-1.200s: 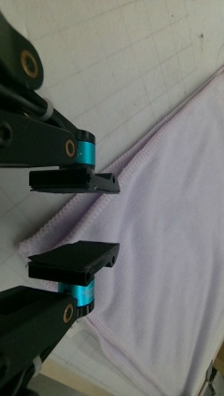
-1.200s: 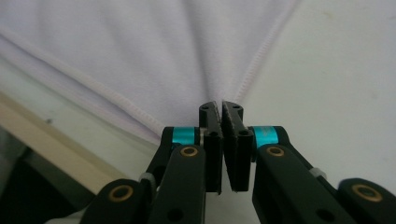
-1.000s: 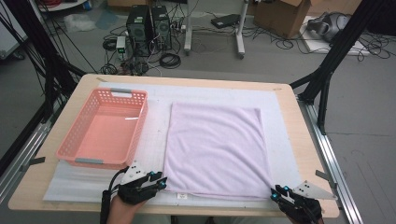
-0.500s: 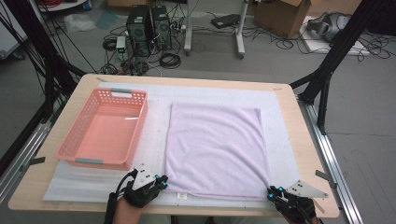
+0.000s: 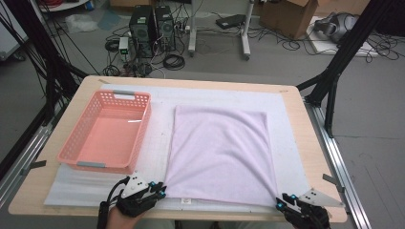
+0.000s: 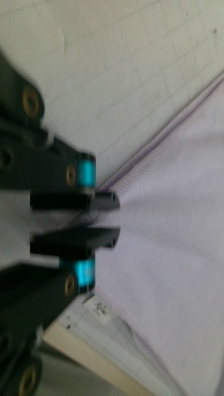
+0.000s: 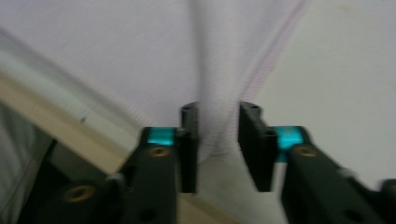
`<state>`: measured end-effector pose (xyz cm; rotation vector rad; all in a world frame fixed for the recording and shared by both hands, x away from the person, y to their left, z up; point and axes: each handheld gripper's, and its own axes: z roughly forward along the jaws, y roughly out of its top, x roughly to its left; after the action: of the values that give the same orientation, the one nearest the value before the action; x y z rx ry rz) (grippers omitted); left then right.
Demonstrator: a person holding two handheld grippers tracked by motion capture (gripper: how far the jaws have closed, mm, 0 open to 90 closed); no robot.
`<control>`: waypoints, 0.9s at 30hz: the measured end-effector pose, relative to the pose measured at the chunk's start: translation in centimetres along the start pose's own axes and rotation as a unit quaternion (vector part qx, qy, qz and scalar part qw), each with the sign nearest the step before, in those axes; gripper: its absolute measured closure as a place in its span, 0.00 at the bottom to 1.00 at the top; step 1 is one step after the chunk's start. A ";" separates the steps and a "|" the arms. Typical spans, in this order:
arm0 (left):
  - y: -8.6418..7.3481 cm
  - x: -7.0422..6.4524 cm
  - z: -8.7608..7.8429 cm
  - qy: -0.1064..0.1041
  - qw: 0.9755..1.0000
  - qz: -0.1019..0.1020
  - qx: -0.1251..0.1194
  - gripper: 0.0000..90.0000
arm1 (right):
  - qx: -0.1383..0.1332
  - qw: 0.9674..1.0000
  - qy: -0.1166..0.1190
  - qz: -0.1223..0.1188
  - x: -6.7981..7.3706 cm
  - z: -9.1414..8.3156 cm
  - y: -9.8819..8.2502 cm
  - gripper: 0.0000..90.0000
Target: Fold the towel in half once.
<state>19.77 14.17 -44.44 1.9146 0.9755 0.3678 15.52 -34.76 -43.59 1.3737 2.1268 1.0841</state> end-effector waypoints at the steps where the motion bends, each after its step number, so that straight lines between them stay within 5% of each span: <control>1: 0.2 0.2 0.0 0.007 1.000 -0.007 -0.008 0.64 | -0.015 1.000 -0.003 0.011 -0.4 -0.3 0.1 0.70; 7: 0.7 1.3 1.7 0.014 0.999 -0.033 0.009 0.56 | -0.030 0.998 -0.025 0.050 -1.7 1.0 0.6 0.66; 11: 0.8 1.4 2.5 0.012 0.999 -0.036 0.025 0.52 | -0.009 0.999 -0.032 0.020 -1.3 3.1 1.3 0.65; 15: 0.6 0.9 2.6 0.014 0.999 -0.032 0.018 0.51 | 0.007 0.999 -0.039 0.026 -1.0 4.7 2.1 0.70; 17: 0.4 0.3 2.7 -0.005 0.999 -0.032 0.017 0.60 | 0.001 0.999 -0.038 0.023 -0.8 4.9 2.1 0.83; 19: 0.4 -0.2 2.9 0.018 1.000 -0.010 0.018 0.66 | 0.011 0.999 -0.029 0.030 -0.5 4.9 2.3 0.90; 21: 0.4 0.1 2.8 0.023 0.999 -0.020 0.018 0.75 | 0.018 0.999 -0.026 0.038 -0.6 4.9 2.5 0.92; 23: 0.4 0.3 2.8 0.007 0.999 -0.037 0.019 0.95 | 0.009 0.999 -0.016 0.049 -0.9 4.8 2.3 0.94; 27: 0.3 0.1 2.3 0.008 0.999 -0.039 0.021 0.96 | 0.007 0.999 -0.034 0.041 -1.4 4.1 1.9 0.95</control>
<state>21.42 12.78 -45.42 1.9075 1.0723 0.3204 20.01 -33.94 -44.79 1.4952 2.0479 1.0400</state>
